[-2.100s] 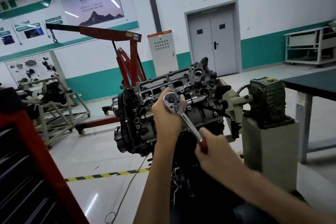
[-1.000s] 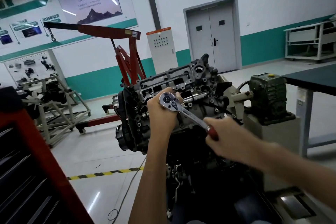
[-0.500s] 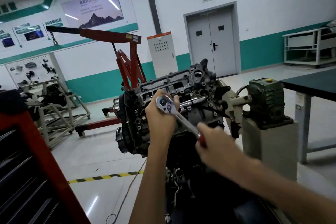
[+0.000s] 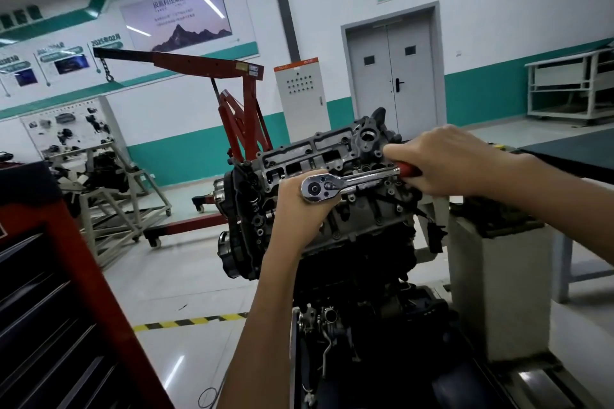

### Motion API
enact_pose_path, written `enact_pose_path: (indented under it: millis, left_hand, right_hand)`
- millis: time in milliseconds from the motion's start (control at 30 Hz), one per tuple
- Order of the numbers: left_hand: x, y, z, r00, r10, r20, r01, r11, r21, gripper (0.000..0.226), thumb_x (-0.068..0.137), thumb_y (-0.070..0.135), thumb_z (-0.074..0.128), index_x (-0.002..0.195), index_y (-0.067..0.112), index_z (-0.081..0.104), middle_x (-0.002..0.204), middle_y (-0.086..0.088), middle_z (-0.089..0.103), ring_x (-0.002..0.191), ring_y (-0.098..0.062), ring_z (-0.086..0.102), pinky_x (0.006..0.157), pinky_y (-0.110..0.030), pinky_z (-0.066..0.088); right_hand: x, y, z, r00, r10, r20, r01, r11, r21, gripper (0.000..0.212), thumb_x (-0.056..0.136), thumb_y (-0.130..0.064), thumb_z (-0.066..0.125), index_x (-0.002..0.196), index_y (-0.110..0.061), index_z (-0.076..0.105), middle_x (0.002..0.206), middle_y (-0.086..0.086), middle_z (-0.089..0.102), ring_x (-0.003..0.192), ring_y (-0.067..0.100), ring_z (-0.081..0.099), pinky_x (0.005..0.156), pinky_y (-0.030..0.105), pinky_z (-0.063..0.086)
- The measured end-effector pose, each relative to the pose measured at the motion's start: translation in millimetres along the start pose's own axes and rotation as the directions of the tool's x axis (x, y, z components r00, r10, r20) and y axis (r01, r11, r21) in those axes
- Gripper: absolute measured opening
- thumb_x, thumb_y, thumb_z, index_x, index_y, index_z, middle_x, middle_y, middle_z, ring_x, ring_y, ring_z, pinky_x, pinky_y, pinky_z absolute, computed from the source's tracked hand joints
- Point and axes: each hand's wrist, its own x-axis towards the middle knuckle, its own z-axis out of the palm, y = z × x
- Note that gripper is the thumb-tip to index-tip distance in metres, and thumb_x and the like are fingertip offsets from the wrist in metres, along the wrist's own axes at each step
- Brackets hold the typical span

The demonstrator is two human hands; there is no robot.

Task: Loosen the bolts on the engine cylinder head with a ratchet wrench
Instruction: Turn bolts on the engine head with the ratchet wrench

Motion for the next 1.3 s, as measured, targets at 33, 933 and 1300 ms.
enact_pose_path:
  millis: [33, 933, 1300]
  left_hand:
    - [-1.2, -1.2, 0.2, 1.0, -0.005, -0.013, 0.005, 1.0, -0.011, 0.033, 0.074, 0.006, 0.063, 0.052, 0.024, 0.046, 0.051, 0.011, 0.043, 0.052, -0.003, 0.036, 0.051, -0.021, 0.031]
    - [-12.1, -7.7, 3.1, 0.994, -0.046, -0.103, 0.041, 0.998, -0.057, 0.032, 0.076, 0.009, 0.069, 0.058, 0.016, 0.044, 0.054, 0.0, 0.044, 0.054, -0.004, 0.036, 0.053, -0.023, 0.032]
    - [-3.9, -1.0, 33.8, 0.959, -0.16, -0.235, 0.084, 0.949, -0.304, 0.042, 0.079, -0.004, 0.056, 0.056, 0.029, 0.044, 0.05, 0.02, 0.043, 0.052, 0.005, 0.043, 0.057, -0.006, 0.039]
  right_hand:
    - [1.7, -0.8, -0.1, 1.0, 0.012, 0.009, -0.011, 1.0, -0.019, 0.014, 0.082, -0.019, 0.058, 0.093, -0.018, 0.049, 0.056, -0.017, 0.034, 0.049, -0.005, 0.034, 0.052, 0.013, 0.028]
    - [-16.4, -27.5, 31.0, 0.99, 0.137, 0.028, -0.139, 0.985, 0.106, 0.009, 0.085, -0.015, 0.053, 0.087, -0.019, 0.045, 0.057, -0.013, 0.041, 0.049, -0.005, 0.042, 0.045, 0.01, 0.034]
    - [-46.9, -129.9, 90.1, 0.888, 0.458, 0.04, -0.327, 0.568, 0.755, 0.017, 0.08, -0.01, 0.054, 0.072, -0.018, 0.04, 0.05, -0.004, 0.042, 0.037, 0.009, 0.038, 0.04, 0.014, 0.03]
